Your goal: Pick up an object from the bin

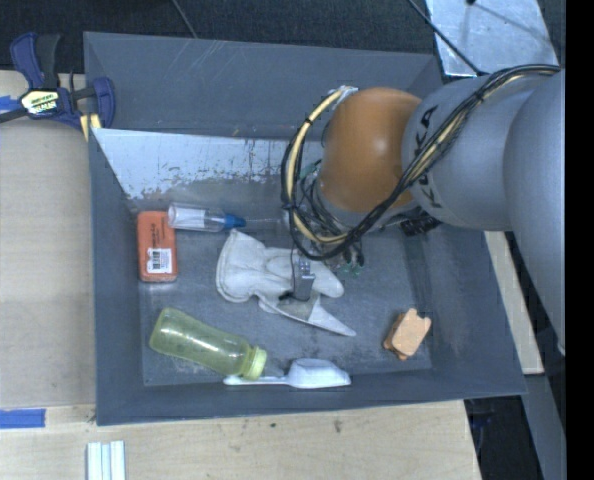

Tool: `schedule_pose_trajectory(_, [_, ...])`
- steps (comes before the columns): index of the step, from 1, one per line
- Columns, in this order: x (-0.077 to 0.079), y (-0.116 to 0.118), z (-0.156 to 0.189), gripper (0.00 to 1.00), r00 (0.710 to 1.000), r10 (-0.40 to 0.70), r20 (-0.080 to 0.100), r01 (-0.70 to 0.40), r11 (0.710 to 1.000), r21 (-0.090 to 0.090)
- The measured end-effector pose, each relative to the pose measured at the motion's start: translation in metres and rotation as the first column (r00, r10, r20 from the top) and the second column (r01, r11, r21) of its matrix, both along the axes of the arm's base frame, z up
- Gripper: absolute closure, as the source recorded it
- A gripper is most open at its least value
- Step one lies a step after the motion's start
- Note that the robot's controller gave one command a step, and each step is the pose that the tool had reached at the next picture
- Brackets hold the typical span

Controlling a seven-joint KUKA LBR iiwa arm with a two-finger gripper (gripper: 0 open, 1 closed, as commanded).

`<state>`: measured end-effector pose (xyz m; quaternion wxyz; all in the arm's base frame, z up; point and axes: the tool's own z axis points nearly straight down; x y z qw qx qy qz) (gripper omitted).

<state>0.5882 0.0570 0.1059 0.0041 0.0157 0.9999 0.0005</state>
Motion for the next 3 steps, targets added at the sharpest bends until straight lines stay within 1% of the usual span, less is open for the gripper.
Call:
schedule_pose_trajectory(1, [-0.004, 0.004, -0.033, 1.00, 1.000, 0.024, -0.009, -0.024, 1.000, 0.000])
schedule_pose_trajectory(2, [-0.004, 0.004, -0.033, 1.00, 1.000, 0.024, -0.009, -0.024, 1.000, 0.000])
schedule_pose_trajectory(3, [-0.018, 0.018, 0.109, 1.00, 0.998, 0.067, -0.004, -0.067, 0.998, -0.001])
